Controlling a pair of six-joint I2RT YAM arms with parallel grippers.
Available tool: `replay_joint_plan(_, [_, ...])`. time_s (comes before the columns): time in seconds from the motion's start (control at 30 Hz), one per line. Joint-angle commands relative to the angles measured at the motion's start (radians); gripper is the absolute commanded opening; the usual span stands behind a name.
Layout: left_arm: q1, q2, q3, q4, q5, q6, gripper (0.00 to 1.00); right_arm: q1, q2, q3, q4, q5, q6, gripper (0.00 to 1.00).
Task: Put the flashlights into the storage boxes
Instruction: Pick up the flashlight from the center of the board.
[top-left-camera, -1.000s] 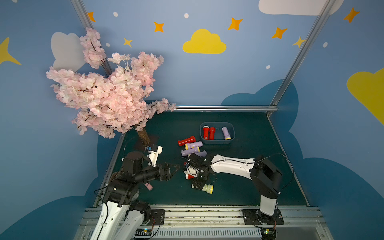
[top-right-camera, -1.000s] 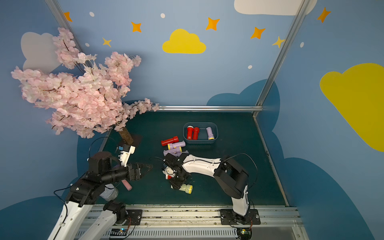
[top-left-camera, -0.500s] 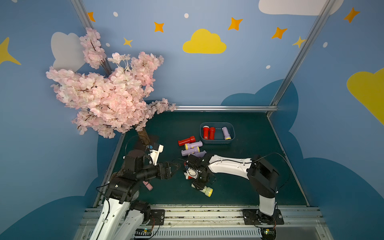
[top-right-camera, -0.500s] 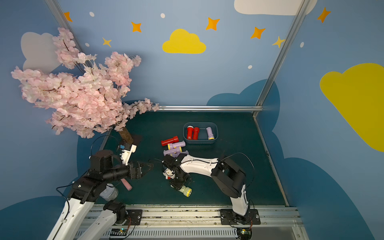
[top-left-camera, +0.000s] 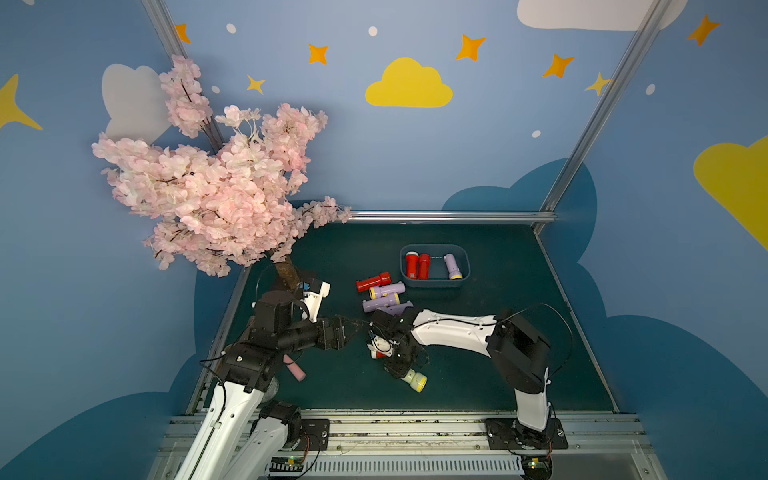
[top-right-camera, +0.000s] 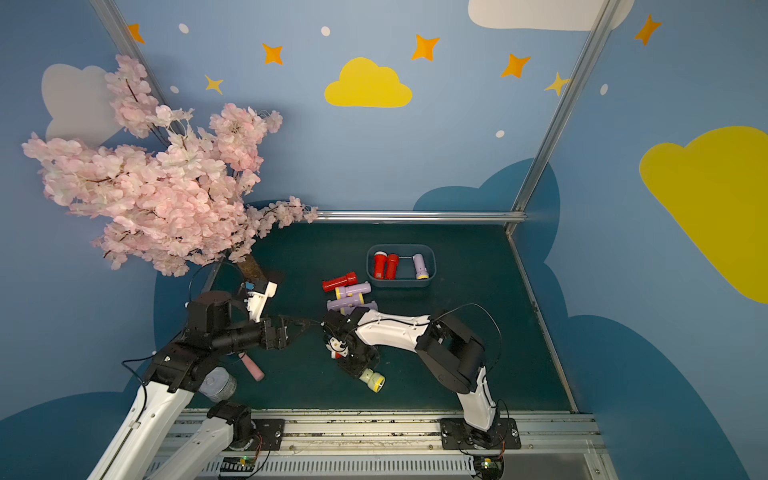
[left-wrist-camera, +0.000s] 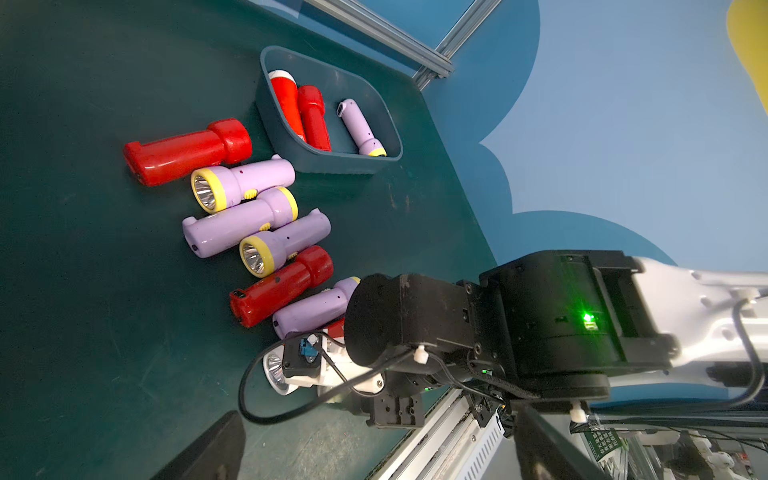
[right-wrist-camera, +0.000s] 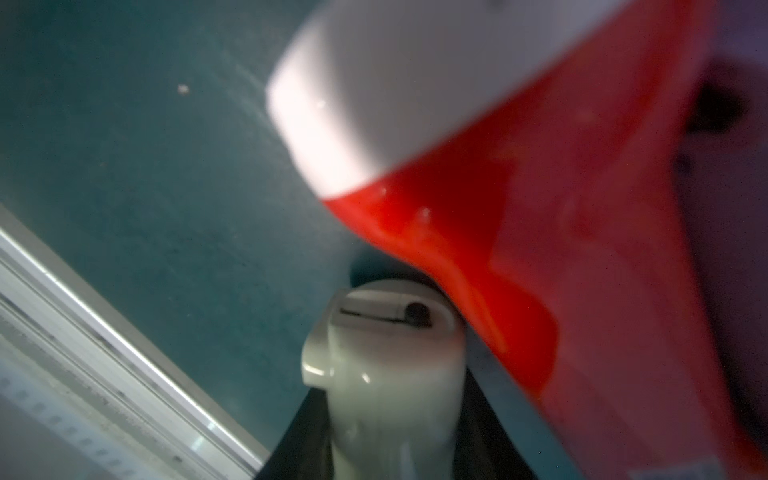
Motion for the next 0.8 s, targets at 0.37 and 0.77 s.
replay_joint_plan(0.37, [-0.001, 0.062, 0.051, 0.106, -0.049, 0.038, 0.99, -0.051, -0.132, 0.094, -0.164, 0.132, 0.038, 0.23])
replay_joint_plan(0.77, [0.001, 0.258, 0.157, 0.169, -0.143, 0.080, 0.99, -0.302, -0.102, 0.330, -0.210, 0.211, -0.018, 0.23])
